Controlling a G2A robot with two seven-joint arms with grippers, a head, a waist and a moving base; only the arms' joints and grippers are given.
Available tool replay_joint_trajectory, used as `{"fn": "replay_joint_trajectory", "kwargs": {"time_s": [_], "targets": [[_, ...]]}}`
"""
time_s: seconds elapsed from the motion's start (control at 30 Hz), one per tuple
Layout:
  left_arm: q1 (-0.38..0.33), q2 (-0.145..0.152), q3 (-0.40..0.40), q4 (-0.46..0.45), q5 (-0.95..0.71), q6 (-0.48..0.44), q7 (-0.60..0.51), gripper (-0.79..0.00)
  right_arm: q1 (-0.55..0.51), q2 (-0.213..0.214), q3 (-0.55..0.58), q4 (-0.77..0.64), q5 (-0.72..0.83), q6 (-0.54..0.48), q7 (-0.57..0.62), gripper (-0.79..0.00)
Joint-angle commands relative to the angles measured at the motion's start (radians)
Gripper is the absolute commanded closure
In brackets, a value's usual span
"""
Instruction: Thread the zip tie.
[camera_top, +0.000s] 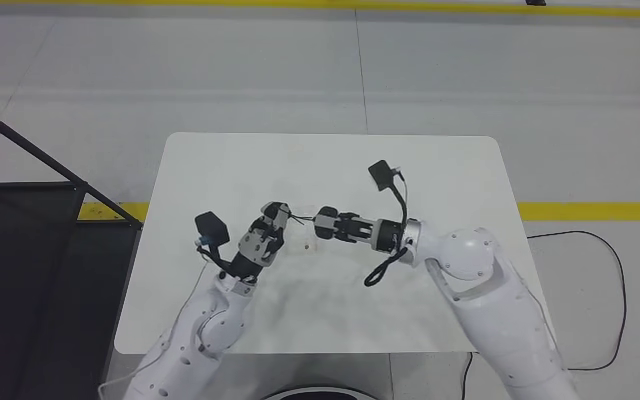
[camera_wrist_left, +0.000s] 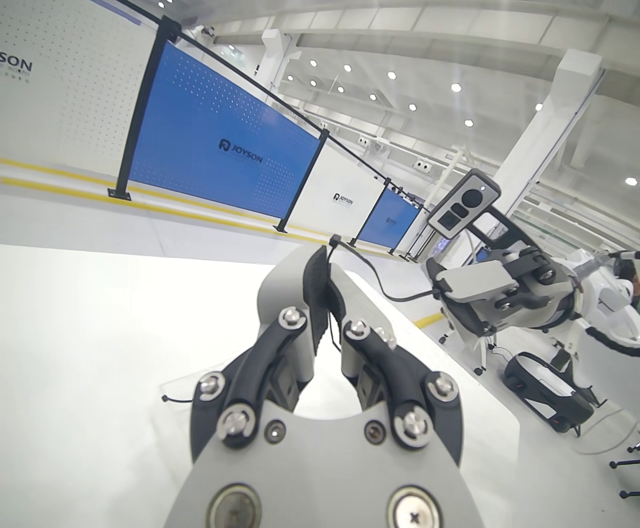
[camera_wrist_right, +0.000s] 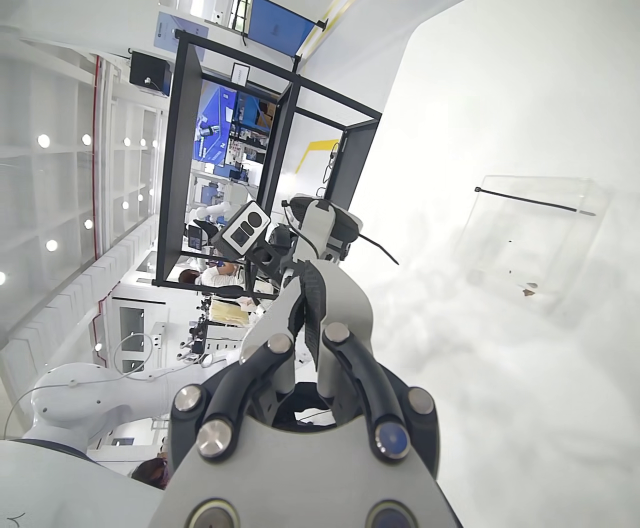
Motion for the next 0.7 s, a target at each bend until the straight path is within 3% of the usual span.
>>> {"fn": "replay_joint_trajectory", "kwargs": {"time_s": [0.0, 0.67], "targets": [[0.0, -0.002, 0.002, 0.002, 0.008, 0.003, 0.008, 0.0, -0.002, 0.0, 0.005, -0.001, 0.015, -0.01, 0.003, 0.0], [-0.019, -0.026, 0.029, 0.038, 0.086, 0.036, 0.044, 0.0, 0.006, 0.001, 0.026, 0.008, 0.101, -0.046, 0.023, 0.0]]}}
